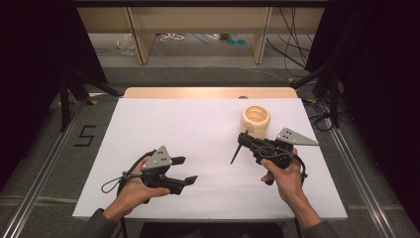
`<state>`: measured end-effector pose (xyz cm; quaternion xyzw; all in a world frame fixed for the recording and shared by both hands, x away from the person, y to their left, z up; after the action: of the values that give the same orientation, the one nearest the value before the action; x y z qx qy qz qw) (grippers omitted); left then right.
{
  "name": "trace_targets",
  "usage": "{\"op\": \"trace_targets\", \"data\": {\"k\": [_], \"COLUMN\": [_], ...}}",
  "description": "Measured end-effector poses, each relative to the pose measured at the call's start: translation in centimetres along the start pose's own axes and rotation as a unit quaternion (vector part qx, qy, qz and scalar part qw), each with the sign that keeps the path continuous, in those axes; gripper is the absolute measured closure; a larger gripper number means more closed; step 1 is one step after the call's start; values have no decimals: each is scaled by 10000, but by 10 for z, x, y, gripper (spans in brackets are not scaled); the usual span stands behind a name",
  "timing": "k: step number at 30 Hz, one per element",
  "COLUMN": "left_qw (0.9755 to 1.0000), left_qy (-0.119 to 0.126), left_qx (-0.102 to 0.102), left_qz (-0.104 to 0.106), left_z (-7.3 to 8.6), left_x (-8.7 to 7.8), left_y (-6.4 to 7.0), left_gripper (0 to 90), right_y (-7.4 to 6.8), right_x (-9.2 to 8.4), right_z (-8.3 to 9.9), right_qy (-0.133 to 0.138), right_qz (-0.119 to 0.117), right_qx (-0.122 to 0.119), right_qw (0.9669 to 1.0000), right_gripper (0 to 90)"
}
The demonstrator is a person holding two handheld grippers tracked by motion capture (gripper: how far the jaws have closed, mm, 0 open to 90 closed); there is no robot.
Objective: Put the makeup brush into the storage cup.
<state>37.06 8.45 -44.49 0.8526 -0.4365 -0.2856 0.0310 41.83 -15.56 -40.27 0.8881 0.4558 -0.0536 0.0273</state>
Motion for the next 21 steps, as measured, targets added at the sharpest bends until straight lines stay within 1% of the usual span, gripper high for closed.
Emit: {"op": "trace_targets", "data": {"k": [1, 2, 3, 4, 6, 7, 8, 9, 10, 12, 13, 15, 16, 17, 18, 19, 20, 21], "left_qw": [10000, 9999, 9999, 9997, 9994, 9993, 9994, 9994, 9992, 9990, 9990, 9989, 9987, 9986, 9985, 9982, 9982, 9982], "left_qy": [22, 111, 131, 224, 288, 319, 311, 330, 374, 414, 419, 429, 459, 459, 480, 496, 495, 496], "left_qx": [37, -4, -11, -16, 1, -17, -32, -64, -73, -7, -10, 42, 67, 92, 88, 91, 121, 72], "left_qz": [-54, -81, -110, -128, -209, -177, -131, -126, -117, -193, -169, -209, -230, -246, -264, -314, -331, -332], "left_z": [0, 1, 1, 2, 3, 3, 4, 5, 6, 7, 7, 9, 9, 10, 11, 12, 12, 13], "left_x": [-1, -3, -4, -6, -9, -10, -11, -12, -12, -13, -13, -15, -15, -16, -16, -16, -16, -16], "left_y": [-2, -4, -6, -7, -10, -11, -11, -11, -12, -13, -13, -14, -14, -14, -14, -16, -16, -16], "left_gripper": [258, 257, 247, 242, 238, 233, 225, 204, 197, 173, 155, 157, 158, 158, 158, 158, 158, 158], "right_y": [1, 2, 4, 5, 8, 10, 11, 13, 13, 16, 17, 19, 20, 22, 23, 23, 24, 26], "right_x": [0, -1, -2, -3, -3, -4, -3, -4, -5, -6, -6, -7, -5, -6, -5, -5, -6, -6], "right_z": [-1, -1, -1, -1, -2, -1, -2, -2, -2, -2, -2, -1, -2, -1, -2, -2, -1, -2], "right_qy": [56, 57, 27, -30, -16, -62, 33, -34, -66, -104, -117, -174, -70, -116, -88, -106, -182, -178], "right_qz": [4, 8, 31, 42, 104, 122, 129, 149, 132, 177, 181, 219, 223, 239, 257, 242, 281, 281], "right_qx": [17, 29, 20, 4, -21, -58, -36, -57, -28, -77, -93, -132, -95, -137, -145, -96, -131, -154], "right_qw": [10000, 10000, 10000, 10000, 9999, 9999, 9999, 9999, 9999, 9998, 9997, 9995, 9997, 9996, 9995, 9996, 9994, 9993], "right_gripper": [838, 837, 837, 837, 837, 837, 837, 837, 837, 837, 837, 837, 837, 837, 837, 837, 837, 837]}}
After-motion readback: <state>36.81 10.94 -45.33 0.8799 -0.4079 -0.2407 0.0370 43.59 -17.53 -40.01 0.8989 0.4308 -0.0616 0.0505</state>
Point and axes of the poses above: each handheld gripper's, and its own axes: x roughly forward along the jaws, z roughly out of its underside, y roughly to its right, the point moved 7 cm from there along x, roughly forward along the jaws, and after that the axes turned 15 degrees about -x, right-handed, at the moved point
